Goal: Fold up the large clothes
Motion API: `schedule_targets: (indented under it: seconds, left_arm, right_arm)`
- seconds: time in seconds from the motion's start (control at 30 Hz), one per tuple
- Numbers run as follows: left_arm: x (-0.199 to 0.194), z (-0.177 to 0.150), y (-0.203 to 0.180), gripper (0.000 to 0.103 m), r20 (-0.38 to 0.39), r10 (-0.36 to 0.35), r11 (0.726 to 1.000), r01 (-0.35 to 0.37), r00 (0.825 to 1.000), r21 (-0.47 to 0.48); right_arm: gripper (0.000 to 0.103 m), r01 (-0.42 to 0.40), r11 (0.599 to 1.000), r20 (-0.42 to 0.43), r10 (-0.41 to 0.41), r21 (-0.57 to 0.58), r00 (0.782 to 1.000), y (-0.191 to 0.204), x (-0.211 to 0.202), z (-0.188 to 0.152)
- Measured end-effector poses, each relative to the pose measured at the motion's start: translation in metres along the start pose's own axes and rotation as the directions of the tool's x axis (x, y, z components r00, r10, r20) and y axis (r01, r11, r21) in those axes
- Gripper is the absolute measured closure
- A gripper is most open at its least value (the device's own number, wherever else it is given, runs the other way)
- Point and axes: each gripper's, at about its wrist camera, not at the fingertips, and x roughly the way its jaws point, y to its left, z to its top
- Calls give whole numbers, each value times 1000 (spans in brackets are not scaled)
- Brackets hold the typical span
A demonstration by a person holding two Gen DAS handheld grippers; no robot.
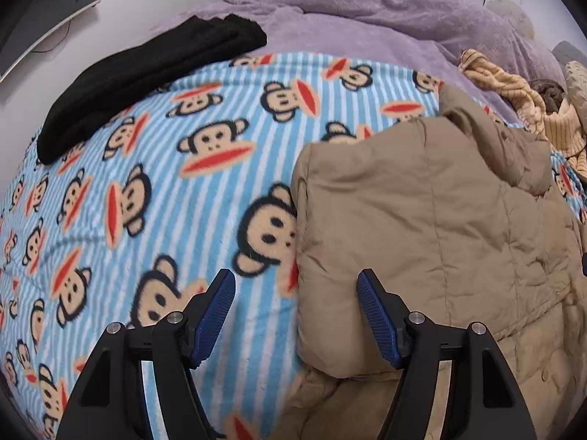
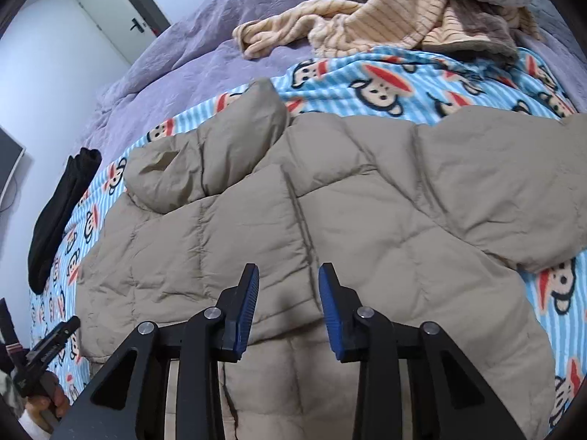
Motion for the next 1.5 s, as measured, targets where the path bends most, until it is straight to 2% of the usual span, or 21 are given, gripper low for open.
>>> schedule_targets:
  seconds: [0.1, 0.17, 0.2, 0.3, 0.4, 0.47, 0.5, 0.63, 0.83, 0.9, 1.0, 1.03, 1.07, 1.2, 1.3, 1.5]
  left_arm:
    - [17, -12, -2, 32, -25, 23, 999, -24, 999, -38]
    - [24, -15, 1, 18, -33, 37, 998, -39, 999, -56]
    - [26, -15, 3, 14, -37, 50, 997, -52, 998, -59]
    - [23, -12, 7, 14, -55, 42, 997, -46, 998, -62]
    - [7, -10, 0, 14, -41, 62, 998, -62, 997, -10]
    - [-8, -11, -9, 14, -30, 43, 999, -42, 999, 30]
    - [-15, -12, -15, 14, -26, 34, 998, -33, 999, 49]
    - [-37, -20, -49, 14, -42, -7, 992, 12, 999, 124]
    - [-55, -38, -110, 14, -84, -92, 976, 107, 992, 191]
    - [-60, -44, -130, 14, -89, -109, 969, 126, 990, 213]
    - [-66, -49, -156, 14, -90, -118, 961, 136, 989, 242]
    - [-67, -50, -163, 9, -90, -118, 959, 137, 989, 248]
    - [-68, -51, -170, 0, -93, -116, 958, 136, 989, 254]
    - [-70, -54, -200, 0, -91, -108, 952, 129, 990, 278]
    - [-69, -55, -222, 0, -108, -112, 947, 139, 988, 288]
    - [-67, -55, -258, 0, -136, -126, 949, 159, 983, 271]
  right_arm:
    - [68, 29, 999, -90, -31, -24, 995, 6, 31, -8]
    - [68, 52, 998, -143, -55, -26, 988, 4, 47, -20]
    - [68, 43, 999, -140, -47, -28, 989, 2, 48, -25]
    - [68, 21, 1000, -142, -22, -9, 990, -4, 39, -27]
    - [67, -20, 999, -146, 25, 39, 989, -16, 22, -30]
    - [67, -50, 996, -143, 60, 78, 988, -28, 10, -35]
    - [65, -57, 994, -142, 71, 96, 987, -33, 4, -39]
    - [48, -78, 983, -133, 100, 166, 986, -58, -20, -54]
    - [36, -85, 967, -114, 115, 241, 987, -89, -47, -68]
    - [36, -86, 960, -103, 117, 268, 988, -103, -54, -71]
    - [36, -78, 949, -89, 110, 306, 990, -126, -63, -73]
    - [35, -77, 945, -84, 110, 318, 990, -135, -66, -73]
    - [35, -78, 940, -80, 110, 331, 991, -145, -70, -73]
    - [34, -77, 924, -61, 107, 374, 992, -178, -80, -72]
    - [14, -79, 912, -38, 103, 403, 994, -204, -88, -67]
    - [13, -88, 879, 6, 96, 468, 995, -255, -100, -55]
